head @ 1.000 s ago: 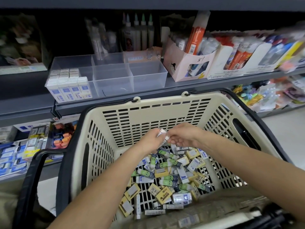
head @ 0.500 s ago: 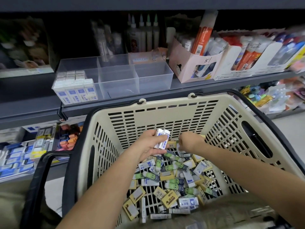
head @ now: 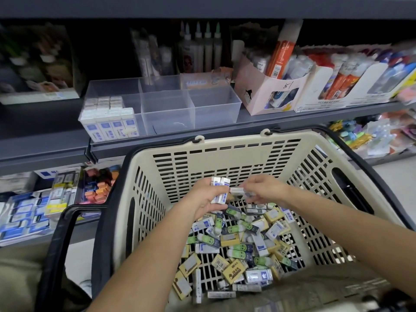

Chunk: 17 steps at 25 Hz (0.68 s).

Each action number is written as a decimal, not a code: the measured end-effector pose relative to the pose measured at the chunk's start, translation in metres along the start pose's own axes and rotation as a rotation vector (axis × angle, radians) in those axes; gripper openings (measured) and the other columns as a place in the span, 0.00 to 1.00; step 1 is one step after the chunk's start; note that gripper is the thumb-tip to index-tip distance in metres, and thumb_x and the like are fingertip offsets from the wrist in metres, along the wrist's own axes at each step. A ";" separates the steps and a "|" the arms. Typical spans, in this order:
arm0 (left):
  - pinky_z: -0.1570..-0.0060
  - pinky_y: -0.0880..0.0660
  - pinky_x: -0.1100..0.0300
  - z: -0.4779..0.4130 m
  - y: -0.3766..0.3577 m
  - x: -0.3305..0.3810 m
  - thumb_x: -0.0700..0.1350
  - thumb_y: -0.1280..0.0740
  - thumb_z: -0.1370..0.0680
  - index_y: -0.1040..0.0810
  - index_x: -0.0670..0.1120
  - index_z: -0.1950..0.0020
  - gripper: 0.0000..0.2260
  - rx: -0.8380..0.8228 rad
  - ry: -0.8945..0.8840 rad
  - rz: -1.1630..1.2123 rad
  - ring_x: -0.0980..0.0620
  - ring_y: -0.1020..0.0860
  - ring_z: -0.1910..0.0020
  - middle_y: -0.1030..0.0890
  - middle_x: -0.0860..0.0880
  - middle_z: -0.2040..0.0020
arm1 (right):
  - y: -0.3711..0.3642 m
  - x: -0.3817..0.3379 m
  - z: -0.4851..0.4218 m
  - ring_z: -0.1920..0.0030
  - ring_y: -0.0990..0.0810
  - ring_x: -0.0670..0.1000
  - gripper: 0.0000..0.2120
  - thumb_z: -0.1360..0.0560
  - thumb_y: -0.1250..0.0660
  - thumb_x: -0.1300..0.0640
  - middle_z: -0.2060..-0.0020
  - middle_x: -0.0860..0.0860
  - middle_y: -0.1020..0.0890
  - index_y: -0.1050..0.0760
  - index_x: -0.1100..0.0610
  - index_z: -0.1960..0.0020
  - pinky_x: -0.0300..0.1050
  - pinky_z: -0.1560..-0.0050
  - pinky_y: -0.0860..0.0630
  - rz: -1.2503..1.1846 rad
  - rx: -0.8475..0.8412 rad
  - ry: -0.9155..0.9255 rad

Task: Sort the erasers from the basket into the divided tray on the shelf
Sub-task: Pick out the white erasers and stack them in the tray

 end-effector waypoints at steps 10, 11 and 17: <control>0.64 0.20 0.58 0.018 -0.025 0.003 0.45 0.28 0.30 0.23 0.44 0.47 0.14 -0.329 0.107 0.016 0.51 0.18 0.61 0.17 0.47 0.59 | 0.021 -0.021 0.044 0.61 0.16 0.48 0.06 0.24 0.35 0.61 0.62 0.53 0.15 0.26 0.59 0.47 0.35 0.63 0.22 -0.233 -0.087 0.174; 0.65 0.20 0.58 0.017 -0.024 0.004 0.42 0.28 0.29 0.24 0.44 0.46 0.14 -0.295 0.094 0.041 0.51 0.18 0.60 0.17 0.46 0.59 | 0.028 -0.016 0.043 0.58 0.16 0.49 0.08 0.24 0.36 0.62 0.58 0.54 0.16 0.27 0.58 0.45 0.36 0.60 0.21 -0.254 -0.072 0.143; 0.70 0.20 0.57 0.011 -0.016 0.009 0.35 0.29 0.29 0.27 0.42 0.45 0.14 -0.128 0.094 0.137 0.51 0.17 0.67 0.18 0.43 0.60 | 0.046 0.059 0.022 0.48 0.20 0.53 0.18 0.25 0.39 0.68 0.41 0.54 0.24 0.27 0.57 0.36 0.46 0.47 0.21 0.552 0.011 -0.172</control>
Point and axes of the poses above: each hand's wrist, its own z-axis away from the middle knuckle, its own y-axis out of the back of the hand, x = y × z, the point moved 3 cm from there along -z, towards the middle knuckle
